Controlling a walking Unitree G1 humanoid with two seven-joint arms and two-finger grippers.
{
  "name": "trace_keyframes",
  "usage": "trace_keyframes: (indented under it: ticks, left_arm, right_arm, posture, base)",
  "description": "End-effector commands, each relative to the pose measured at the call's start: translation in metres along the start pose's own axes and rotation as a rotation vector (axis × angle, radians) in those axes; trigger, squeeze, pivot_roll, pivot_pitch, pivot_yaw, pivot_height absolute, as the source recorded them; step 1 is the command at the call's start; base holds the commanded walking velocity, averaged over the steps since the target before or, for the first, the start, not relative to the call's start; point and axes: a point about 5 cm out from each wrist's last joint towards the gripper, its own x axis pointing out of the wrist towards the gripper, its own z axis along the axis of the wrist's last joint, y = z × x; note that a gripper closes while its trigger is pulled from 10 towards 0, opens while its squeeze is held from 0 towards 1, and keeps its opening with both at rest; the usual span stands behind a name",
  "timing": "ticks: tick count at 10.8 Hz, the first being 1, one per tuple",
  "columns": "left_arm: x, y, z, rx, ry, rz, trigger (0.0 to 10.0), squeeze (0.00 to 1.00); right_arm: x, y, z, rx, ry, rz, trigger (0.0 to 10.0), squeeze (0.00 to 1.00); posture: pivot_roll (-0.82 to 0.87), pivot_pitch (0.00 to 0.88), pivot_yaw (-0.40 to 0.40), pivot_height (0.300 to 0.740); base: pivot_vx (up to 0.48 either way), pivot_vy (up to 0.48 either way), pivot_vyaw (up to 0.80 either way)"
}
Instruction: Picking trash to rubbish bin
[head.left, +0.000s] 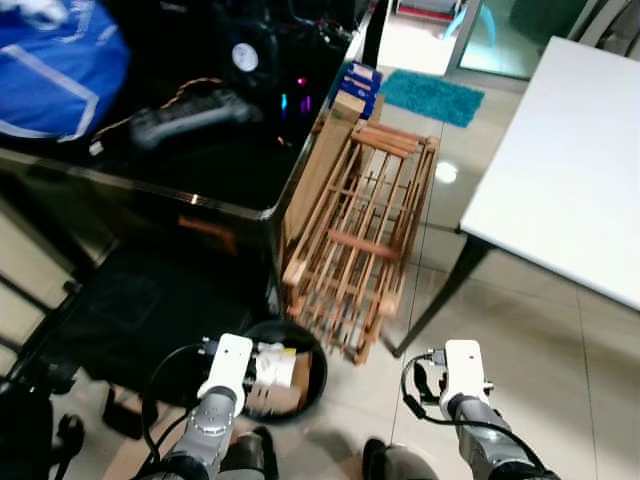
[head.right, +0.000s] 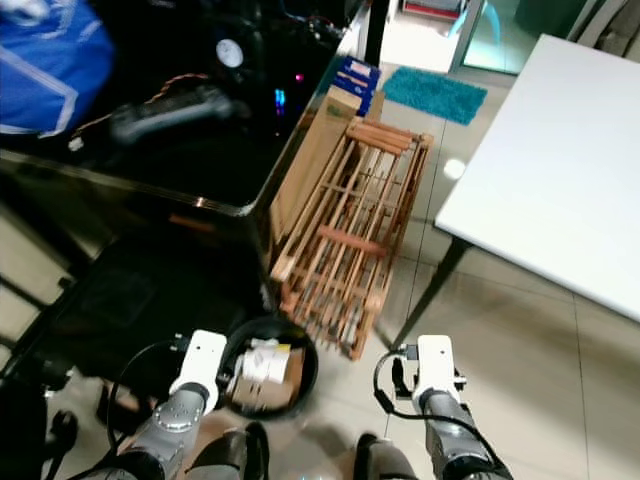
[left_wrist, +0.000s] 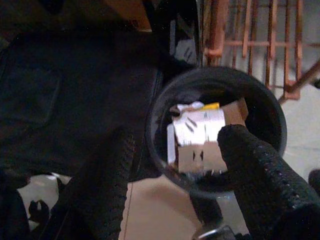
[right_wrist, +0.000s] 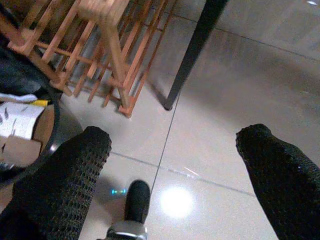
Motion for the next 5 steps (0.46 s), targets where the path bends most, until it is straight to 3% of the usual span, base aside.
trace_keyframes:
  ticks: [1,5]
  left_arm:
    - [-0.0022,-0.0004,-0.0069,-0.011,0.027,0.000,10.0,0.00]
    - [-0.0032,-0.0015,-0.0092,-0.008,0.034,0.001,10.0,0.00]
  right_arm:
    - [-0.0033,-0.0001,-0.0114,-0.010,0.045,0.009,10.0,0.00]
    - [-0.0037,-0.0011,-0.0124,-0.011,0.049,0.010,10.0,0.00]
  posture:
    - [0.00,0.181,0.007,0.740]
    - [0.00,0.190,0.002,0.740]
  base:
    - [-0.281,0.000,0.00]
    - [-0.284,0.000,0.00]
